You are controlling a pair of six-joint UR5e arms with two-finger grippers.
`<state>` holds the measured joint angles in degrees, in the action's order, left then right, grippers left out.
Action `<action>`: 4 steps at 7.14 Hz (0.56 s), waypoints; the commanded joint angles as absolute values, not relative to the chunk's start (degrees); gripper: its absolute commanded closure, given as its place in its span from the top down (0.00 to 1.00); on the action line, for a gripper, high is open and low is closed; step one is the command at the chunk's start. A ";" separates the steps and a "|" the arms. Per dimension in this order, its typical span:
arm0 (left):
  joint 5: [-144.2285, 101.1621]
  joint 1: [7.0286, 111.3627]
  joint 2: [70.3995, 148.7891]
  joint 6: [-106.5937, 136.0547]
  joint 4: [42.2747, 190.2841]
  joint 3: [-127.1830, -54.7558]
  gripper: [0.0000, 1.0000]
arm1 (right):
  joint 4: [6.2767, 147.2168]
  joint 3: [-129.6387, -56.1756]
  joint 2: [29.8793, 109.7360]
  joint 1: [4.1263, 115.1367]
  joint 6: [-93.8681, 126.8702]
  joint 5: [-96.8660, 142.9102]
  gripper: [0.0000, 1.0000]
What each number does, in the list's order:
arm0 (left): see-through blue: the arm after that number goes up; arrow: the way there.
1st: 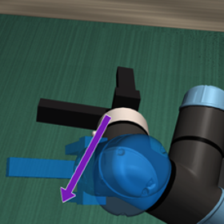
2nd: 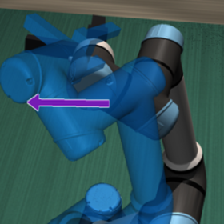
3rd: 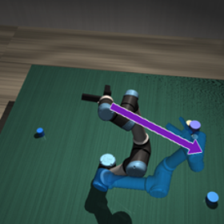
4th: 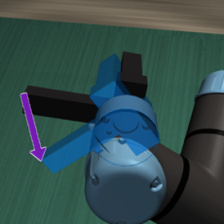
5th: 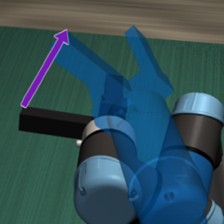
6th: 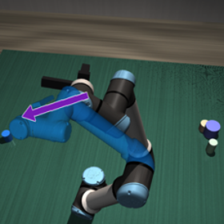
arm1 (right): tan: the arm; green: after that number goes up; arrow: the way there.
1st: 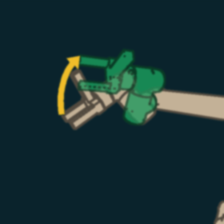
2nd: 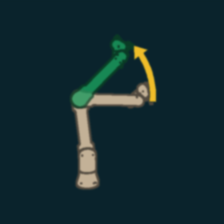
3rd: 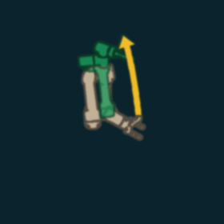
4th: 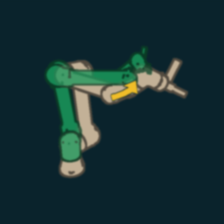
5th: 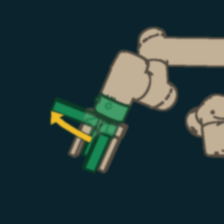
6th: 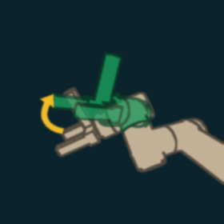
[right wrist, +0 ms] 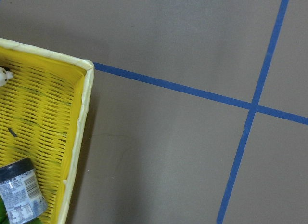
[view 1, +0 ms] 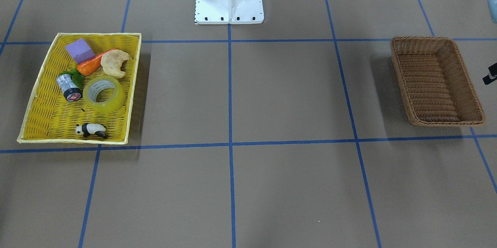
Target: Move tape to another basket
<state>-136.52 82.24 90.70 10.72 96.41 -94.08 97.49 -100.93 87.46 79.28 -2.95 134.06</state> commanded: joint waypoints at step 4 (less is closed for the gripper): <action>-136.58 82.18 90.70 10.72 96.33 -93.96 0.98 | 90.71 -99.14 87.80 78.49 -3.34 135.09 1.00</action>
<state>-136.55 82.18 90.70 10.71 96.47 -93.96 92.06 -99.16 87.39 78.57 -3.23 134.88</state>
